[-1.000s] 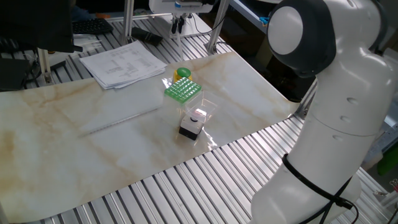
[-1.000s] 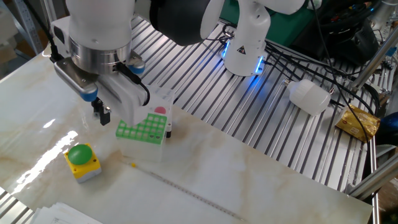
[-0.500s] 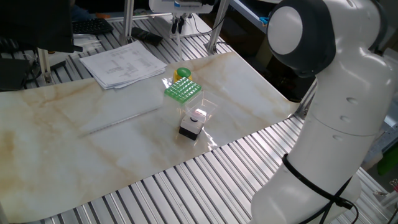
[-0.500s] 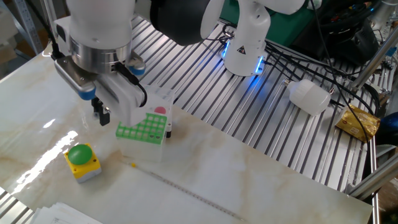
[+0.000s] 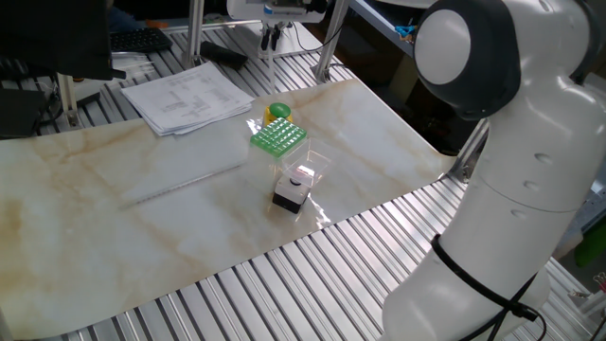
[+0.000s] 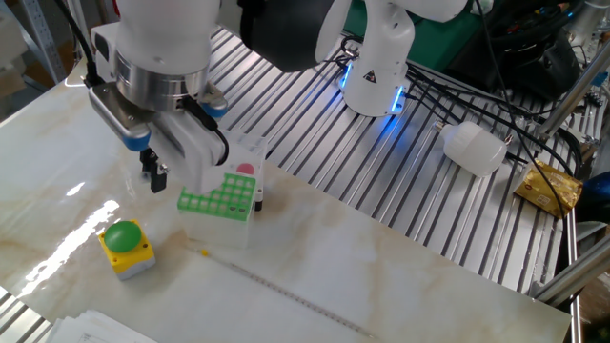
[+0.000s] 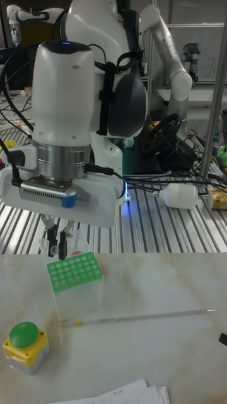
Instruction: Insert a large pipette tip into the holder for large pipette tips
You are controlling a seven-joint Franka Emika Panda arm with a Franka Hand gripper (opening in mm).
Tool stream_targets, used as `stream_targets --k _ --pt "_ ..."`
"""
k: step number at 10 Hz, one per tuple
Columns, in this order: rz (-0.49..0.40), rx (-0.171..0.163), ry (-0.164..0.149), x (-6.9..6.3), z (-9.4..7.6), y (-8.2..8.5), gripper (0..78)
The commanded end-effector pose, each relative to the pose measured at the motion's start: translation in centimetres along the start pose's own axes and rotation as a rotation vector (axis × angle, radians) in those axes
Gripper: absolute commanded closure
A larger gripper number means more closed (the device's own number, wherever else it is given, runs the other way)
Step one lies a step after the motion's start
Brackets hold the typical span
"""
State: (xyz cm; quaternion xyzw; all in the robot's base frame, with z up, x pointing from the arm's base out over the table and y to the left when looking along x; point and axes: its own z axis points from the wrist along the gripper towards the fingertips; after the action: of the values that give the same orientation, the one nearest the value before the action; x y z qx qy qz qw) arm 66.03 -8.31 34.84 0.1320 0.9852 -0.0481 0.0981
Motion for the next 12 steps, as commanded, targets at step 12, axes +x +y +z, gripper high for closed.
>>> stream_targets --k 12 --pt "0.038 0.003 -0.123 1.0 -4.8 -3.0 76.4"
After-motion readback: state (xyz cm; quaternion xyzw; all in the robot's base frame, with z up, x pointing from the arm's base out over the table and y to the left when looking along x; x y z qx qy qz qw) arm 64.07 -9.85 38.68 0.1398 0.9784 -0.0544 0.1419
